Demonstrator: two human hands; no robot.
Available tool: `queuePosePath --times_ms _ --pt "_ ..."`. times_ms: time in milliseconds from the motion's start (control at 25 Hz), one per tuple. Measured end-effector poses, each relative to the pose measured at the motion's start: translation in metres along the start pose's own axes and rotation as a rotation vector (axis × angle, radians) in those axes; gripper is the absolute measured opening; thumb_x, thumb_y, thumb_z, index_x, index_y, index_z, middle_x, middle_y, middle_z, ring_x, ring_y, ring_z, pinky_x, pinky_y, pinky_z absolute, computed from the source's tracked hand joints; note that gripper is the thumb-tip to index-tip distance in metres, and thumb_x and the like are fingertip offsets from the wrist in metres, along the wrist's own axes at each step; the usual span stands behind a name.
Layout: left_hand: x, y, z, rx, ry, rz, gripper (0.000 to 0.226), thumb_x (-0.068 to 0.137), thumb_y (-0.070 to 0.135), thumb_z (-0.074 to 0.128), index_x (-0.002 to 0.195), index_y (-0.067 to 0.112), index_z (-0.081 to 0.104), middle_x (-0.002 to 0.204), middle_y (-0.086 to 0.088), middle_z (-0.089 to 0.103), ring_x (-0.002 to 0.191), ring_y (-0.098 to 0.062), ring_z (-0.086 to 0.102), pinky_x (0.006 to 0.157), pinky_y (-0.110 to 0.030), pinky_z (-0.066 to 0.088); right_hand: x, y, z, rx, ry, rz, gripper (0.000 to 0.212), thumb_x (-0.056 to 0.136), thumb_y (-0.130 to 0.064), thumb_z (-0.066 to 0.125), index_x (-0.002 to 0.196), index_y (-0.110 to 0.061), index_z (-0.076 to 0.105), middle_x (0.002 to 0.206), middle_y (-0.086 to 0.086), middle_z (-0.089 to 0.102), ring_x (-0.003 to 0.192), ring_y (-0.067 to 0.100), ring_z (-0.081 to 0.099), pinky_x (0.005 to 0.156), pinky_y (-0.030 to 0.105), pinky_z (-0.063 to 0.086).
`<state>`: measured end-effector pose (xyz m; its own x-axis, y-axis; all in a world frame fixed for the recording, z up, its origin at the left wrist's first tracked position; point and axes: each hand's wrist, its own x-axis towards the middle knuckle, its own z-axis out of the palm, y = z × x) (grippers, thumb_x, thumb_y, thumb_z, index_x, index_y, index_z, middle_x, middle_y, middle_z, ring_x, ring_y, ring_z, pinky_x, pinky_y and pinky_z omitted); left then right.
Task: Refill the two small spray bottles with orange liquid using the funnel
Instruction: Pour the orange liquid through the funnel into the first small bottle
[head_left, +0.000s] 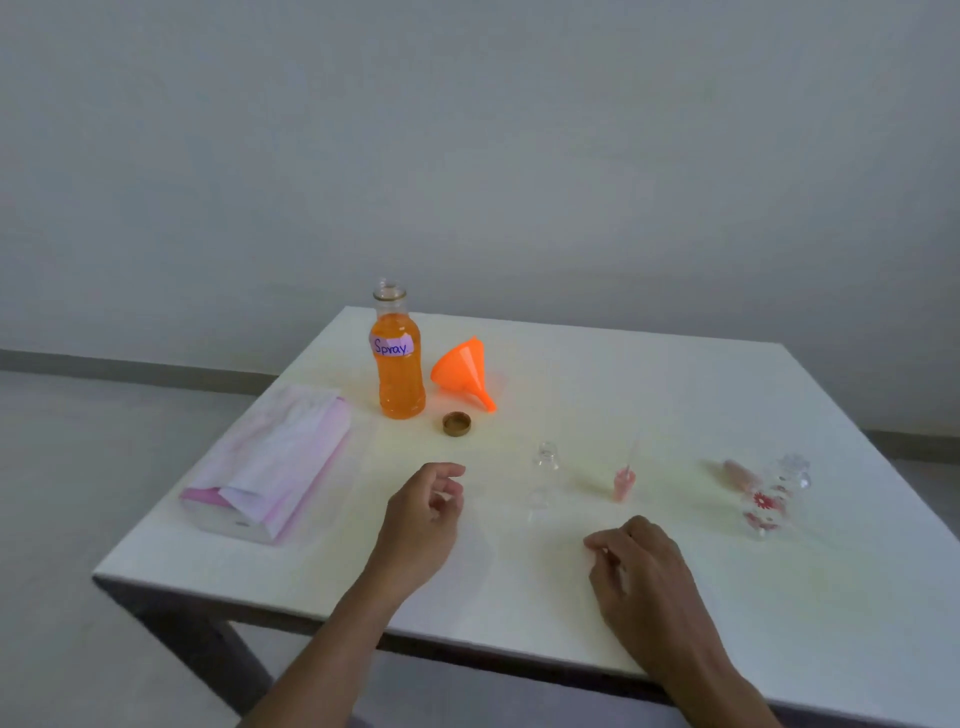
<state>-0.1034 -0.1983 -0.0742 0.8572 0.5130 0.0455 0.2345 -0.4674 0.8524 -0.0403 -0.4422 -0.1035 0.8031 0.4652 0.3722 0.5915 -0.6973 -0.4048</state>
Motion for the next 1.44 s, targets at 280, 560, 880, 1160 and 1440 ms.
queuePosePath --times_ms 280,560,880,1160,1440 --pt "0.076 0.010 -0.064 -0.155 0.452 0.021 0.044 0.088 0.011 0.065 0.129 0.019 0.052 0.127 0.001 0.057 0.110 -0.018 0.058 0.085 -0.026 0.048 0.003 -0.022 0.016 0.111 -0.012 -0.249 0.020 0.077 -0.006 0.076 0.093 -0.018 0.076 0.082 -0.005 0.059 0.073 0.015 0.062 0.062 0.028 0.055" --pt "0.145 0.017 -0.083 -0.097 0.302 -0.054 0.087 0.080 0.032 0.079 0.149 0.024 0.026 0.155 -0.001 0.035 0.139 -0.023 0.038 0.108 -0.041 0.041 0.039 -0.087 0.053 0.274 -0.169 -0.189 0.027 0.091 -0.019 0.057 0.115 -0.021 0.070 0.107 -0.010 0.059 0.098 0.005 0.060 0.085 0.011 0.045" --pt "0.168 0.003 -0.080 -0.051 0.214 0.056 0.079 0.077 0.044 0.079 0.142 0.028 0.038 0.138 0.002 0.053 0.125 -0.020 0.052 0.089 -0.029 0.044 0.125 -0.144 0.084 0.472 0.104 0.145 0.043 0.087 0.006 0.055 0.126 -0.011 0.060 0.116 0.007 0.055 0.110 0.027 0.057 0.090 0.023 0.041" --pt "0.178 -0.003 -0.083 0.093 0.174 0.055 0.091 0.075 0.034 0.084 0.148 0.025 0.030 0.146 -0.002 0.048 0.130 -0.025 0.050 0.102 -0.042 0.049 0.249 -0.146 0.101 0.261 -0.106 0.603 0.096 0.075 -0.025 0.082 0.149 -0.012 0.024 0.143 0.015 0.042 0.136 0.036 0.038 0.109 0.042 0.035" --pt "0.182 0.001 -0.078 0.113 0.137 0.020 0.088 0.081 0.027 0.079 0.149 0.025 0.022 0.146 -0.003 0.045 0.132 -0.027 0.048 0.105 -0.045 0.047 0.277 -0.127 0.111 0.377 -0.070 0.518 0.099 0.069 -0.035 0.091 0.146 -0.034 0.029 0.137 0.007 0.056 0.129 0.035 0.050 0.102 0.047 0.048"
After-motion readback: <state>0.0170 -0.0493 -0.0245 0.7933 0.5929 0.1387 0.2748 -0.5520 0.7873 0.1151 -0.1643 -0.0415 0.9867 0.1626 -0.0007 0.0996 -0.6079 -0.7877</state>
